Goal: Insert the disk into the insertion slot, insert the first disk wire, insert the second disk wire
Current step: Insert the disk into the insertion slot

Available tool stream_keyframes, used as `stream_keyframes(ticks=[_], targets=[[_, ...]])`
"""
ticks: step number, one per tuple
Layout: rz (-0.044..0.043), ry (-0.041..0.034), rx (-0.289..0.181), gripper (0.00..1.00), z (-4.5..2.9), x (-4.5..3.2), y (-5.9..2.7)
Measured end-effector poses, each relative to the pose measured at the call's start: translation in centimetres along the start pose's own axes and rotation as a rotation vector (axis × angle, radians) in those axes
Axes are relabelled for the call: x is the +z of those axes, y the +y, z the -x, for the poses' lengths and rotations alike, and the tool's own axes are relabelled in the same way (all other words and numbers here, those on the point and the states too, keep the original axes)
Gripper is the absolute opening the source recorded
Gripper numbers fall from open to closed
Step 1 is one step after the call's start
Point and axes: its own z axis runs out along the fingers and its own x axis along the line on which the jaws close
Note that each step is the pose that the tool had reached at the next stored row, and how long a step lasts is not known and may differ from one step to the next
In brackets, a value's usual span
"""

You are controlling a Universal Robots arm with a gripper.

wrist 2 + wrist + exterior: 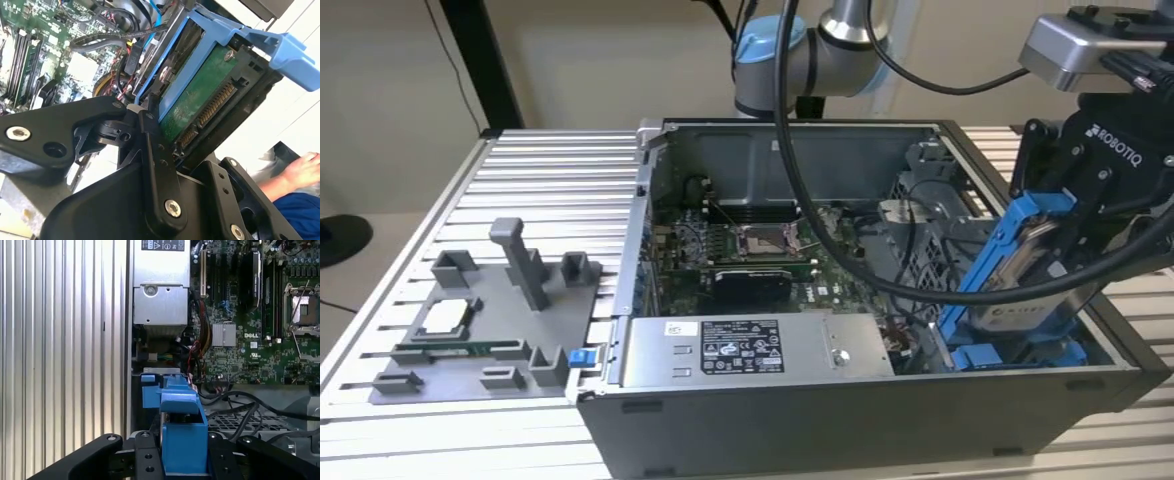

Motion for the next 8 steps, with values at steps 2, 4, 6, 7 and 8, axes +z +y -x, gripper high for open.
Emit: stream_keyframes(ticks=[2, 4, 6, 7, 8], targets=[[0.0, 0.0, 0.0, 0.0, 0.01, 0.22, -0.03], [0.0, -0.0001, -0.001, 0.0, 0.02, 0.51, -0.06], [0.0001, 0.0, -0.001, 0.0, 0.03, 0.84, -0.09], [0.0, -0.0001, -0.001, 0.0, 0.03, 0.98, -0.1], [0.0001, -0.0001, -0.001, 0.0, 0.03, 1.16, -0.11]])
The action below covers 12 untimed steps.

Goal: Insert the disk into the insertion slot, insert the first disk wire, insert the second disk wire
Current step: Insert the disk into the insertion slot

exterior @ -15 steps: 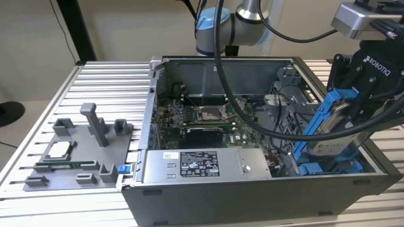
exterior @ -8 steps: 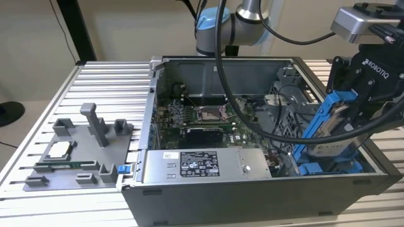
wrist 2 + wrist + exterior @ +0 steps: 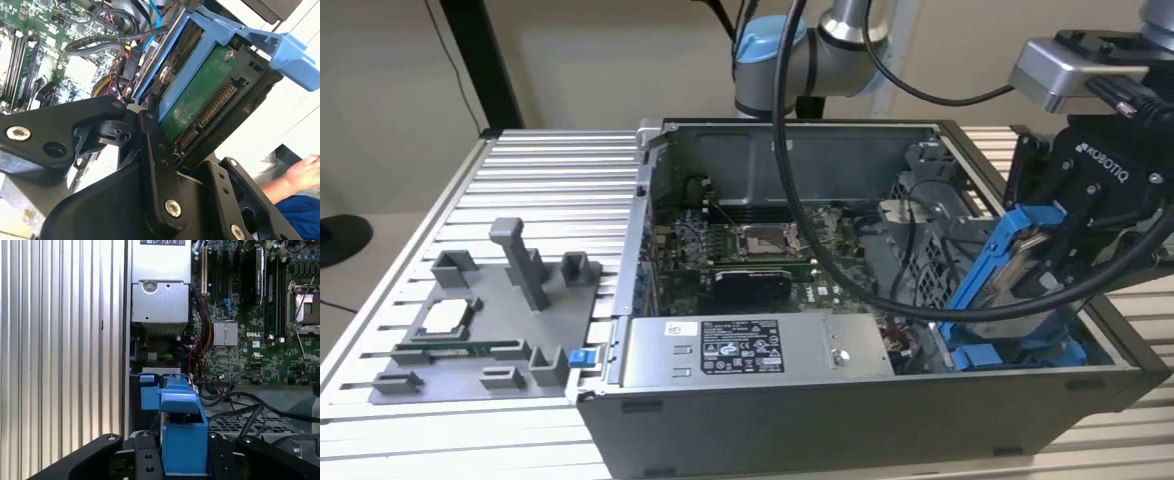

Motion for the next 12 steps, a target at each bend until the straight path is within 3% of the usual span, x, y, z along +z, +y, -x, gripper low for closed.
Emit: stream_keyframes(ticks=[12], targets=[[0.0, 0.0, -0.001, 0.0, -0.01, 2.15, -0.17]])
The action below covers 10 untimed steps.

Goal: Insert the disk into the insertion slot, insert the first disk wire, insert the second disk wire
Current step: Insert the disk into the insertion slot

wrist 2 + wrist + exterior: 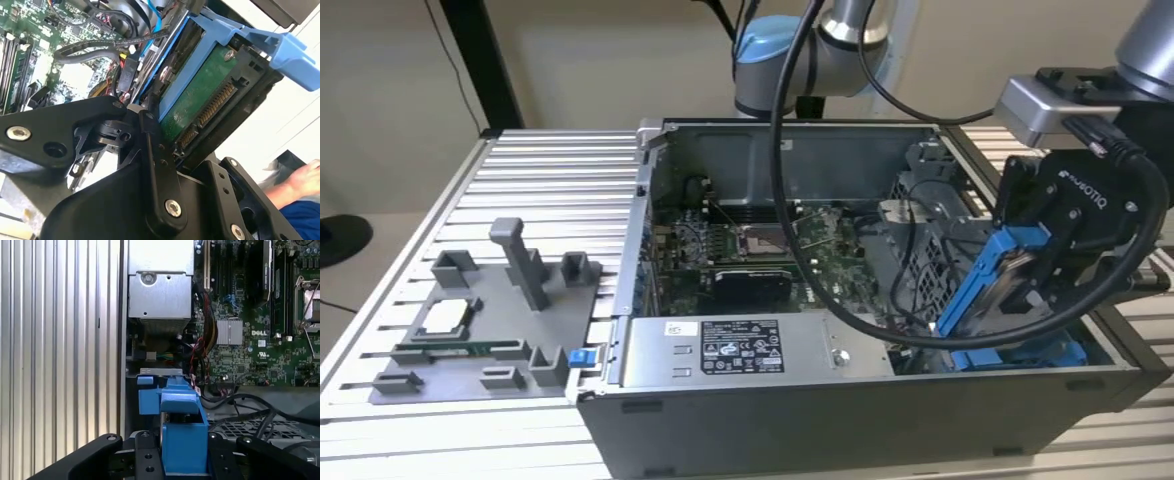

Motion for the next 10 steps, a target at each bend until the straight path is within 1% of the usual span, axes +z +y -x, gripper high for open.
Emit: stream_keyframes(ticks=[5, 10], targets=[[0.0, -0.0002, 0.0, 0.0, 0.0, 0.69, -0.05], [0.0, 0.0, 0.0, 0.0, 0.0, 1.08, -0.08]])
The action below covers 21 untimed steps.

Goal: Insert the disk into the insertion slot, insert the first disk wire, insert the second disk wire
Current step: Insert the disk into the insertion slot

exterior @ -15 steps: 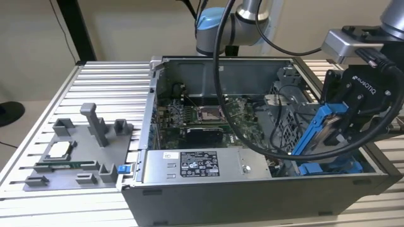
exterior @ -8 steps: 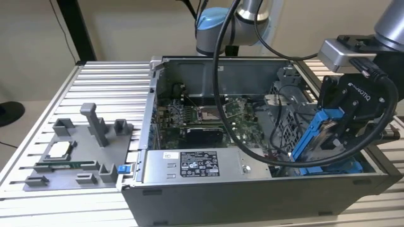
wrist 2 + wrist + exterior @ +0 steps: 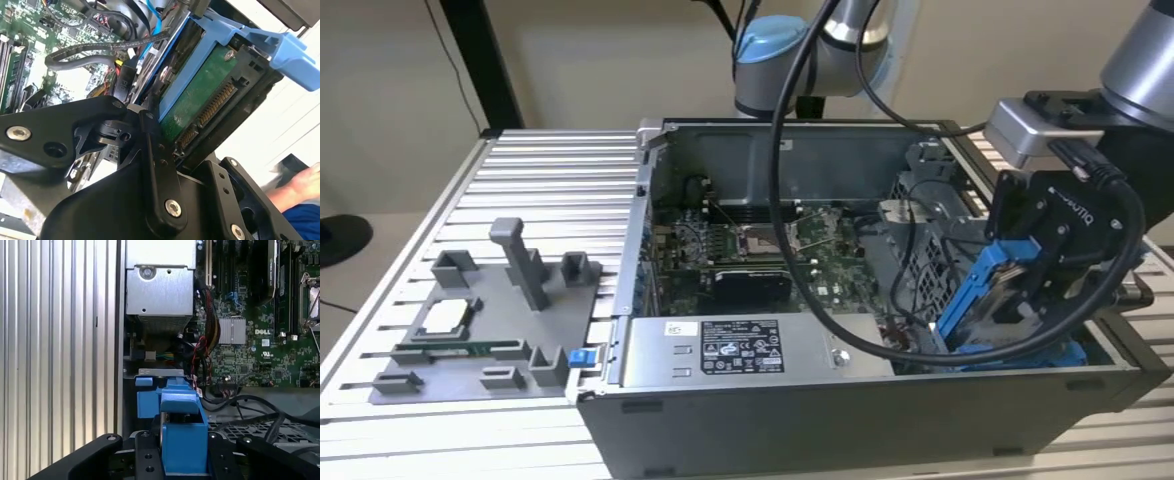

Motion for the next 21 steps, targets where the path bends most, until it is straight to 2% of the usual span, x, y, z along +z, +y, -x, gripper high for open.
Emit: stream_keyframes(ticks=[8, 9, 14, 16, 19, 21], targets=[[-0.0001, -0.0002, 0.0, 0.0, 0.0, 0.13, -0.01], [-0.0001, 0.0001, 0.0, 1.0, 0.0, 0.12, -0.01], [0.0, -0.0002, 0.0, 1.0, 0.0, 0.04, -0.01], [0.0002, -0.0004, 0.0, 1.0, 0.0, -0.55, 0.05], [0.0005, -0.0002, 0.001, 1.0, 0.01, -1.86, 0.15], [0.0003, -0.0018, 0.0, 1.0, 0.01, -2.15, 0.17]])
